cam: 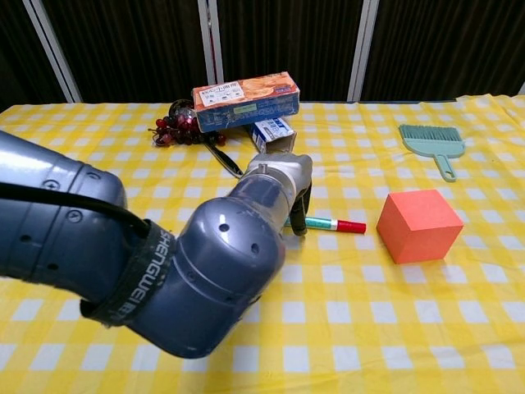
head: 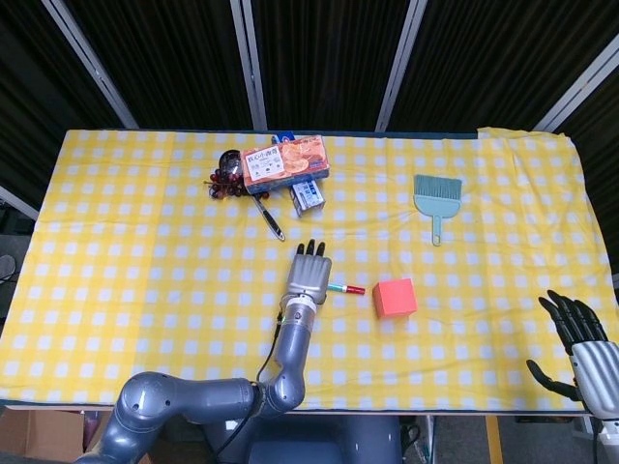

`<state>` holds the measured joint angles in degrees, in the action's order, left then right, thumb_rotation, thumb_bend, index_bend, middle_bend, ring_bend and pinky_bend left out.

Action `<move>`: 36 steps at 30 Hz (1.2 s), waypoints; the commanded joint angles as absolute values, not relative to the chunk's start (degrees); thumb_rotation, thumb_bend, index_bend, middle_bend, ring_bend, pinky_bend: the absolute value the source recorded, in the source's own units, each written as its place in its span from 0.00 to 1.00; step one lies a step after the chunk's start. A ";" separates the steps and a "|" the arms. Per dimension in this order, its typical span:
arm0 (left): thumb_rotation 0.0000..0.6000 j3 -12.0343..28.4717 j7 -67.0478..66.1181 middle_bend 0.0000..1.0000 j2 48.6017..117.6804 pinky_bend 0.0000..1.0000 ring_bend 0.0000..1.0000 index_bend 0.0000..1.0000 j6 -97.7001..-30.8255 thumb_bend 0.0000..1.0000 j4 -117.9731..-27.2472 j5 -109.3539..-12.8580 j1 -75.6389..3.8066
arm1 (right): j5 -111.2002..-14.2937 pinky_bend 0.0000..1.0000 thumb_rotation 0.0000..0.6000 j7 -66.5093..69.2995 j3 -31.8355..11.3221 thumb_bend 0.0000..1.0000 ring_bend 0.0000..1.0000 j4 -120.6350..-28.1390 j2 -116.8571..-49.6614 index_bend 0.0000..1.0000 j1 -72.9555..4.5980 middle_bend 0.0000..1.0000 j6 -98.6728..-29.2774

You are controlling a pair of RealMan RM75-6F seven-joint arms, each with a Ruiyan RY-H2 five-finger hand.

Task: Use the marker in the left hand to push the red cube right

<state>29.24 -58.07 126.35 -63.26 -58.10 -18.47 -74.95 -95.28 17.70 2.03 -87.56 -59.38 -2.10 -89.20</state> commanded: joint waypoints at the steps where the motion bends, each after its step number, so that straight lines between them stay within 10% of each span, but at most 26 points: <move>1: 1.00 28.24 -57.87 0.07 124.72 0.10 0.00 0.50 -63.85 0.31 -60.31 -19.49 -73.17 | -95.23 0.05 1.00 17.73 1.97 0.34 0.00 -87.58 -59.38 0.00 -2.07 0.00 -89.29; 20: 1.00 18.72 -46.88 0.03 98.69 0.07 0.00 0.26 -73.58 0.27 -92.78 -32.38 -51.97 | -94.79 0.05 1.00 16.59 1.74 0.34 0.00 -87.32 -59.58 0.00 -2.06 0.00 -88.99; 28: 1.00 5.16 -34.63 0.00 80.72 0.02 0.00 0.01 -78.62 0.14 -107.29 -49.31 -37.28 | -94.69 0.05 1.00 14.30 1.67 0.34 0.00 -87.49 -60.13 0.00 -2.11 0.00 -88.63; 36: 1.00 -8.49 -20.38 0.00 70.19 0.00 0.00 0.00 -85.90 0.10 -108.68 -68.69 -23.72 | -94.69 0.05 1.00 9.90 1.44 0.34 0.00 -88.11 -61.46 0.00 -2.35 0.00 -88.08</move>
